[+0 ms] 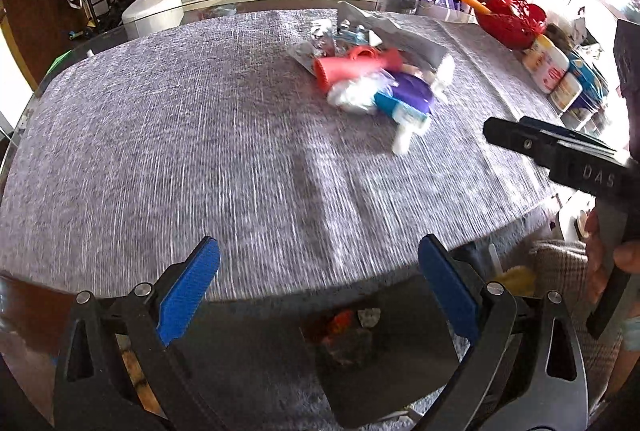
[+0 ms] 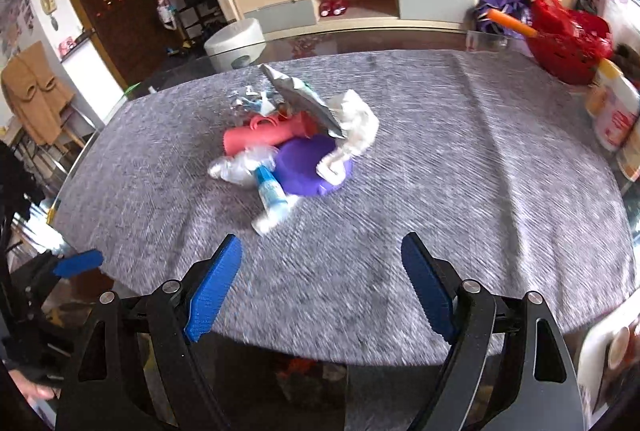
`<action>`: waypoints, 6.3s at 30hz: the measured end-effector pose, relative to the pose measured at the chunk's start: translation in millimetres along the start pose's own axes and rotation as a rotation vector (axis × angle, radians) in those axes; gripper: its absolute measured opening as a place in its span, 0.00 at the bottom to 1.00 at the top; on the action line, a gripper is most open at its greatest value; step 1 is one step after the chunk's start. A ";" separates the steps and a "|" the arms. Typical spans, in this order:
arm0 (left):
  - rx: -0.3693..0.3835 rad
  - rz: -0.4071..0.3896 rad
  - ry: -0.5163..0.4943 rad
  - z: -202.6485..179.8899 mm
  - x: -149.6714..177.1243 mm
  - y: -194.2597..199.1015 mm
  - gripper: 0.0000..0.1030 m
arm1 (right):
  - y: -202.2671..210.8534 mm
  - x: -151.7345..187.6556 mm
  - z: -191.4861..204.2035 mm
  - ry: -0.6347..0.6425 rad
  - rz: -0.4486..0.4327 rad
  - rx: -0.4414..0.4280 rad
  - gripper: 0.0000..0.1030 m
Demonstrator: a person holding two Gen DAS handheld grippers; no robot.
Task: Collect trash
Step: 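Grasp the white tube with the left tool while the right tool grasps the small bottle, then lower both tools over the bin and open them to drop the items, then grasp the purple lid with the right tool while the left tool grasps the clear plastic bag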
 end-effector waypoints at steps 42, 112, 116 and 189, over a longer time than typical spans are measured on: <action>0.215 0.051 -0.149 -88.2 -59.3 -95.8 0.46 | -37.3 -37.1 -20.0 -0.023 0.006 -0.114 0.20; 0.132 0.204 0.001 -38.0 178.5 -66.9 0.31 | -39.8 198.4 13.6 -0.060 0.276 -0.059 0.24; 0.125 0.190 0.013 -34.7 175.5 -63.5 0.41 | -36.5 195.1 7.6 -0.085 0.249 -0.033 0.56; 0.097 0.025 -0.018 -33.9 -91.8 -104.4 0.60 | -65.5 -27.6 -56.3 -0.008 -0.026 0.103 0.68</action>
Point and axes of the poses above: each gripper's, at about its wrist camera, not at the fingertips, and y roughly against the way its jaws point, z to its left, x to its underside, the point moved 3 cm from there along -y, roughly the way its jaws point, and after that the axes turned 1 degree about y, right-handed, at the moved point
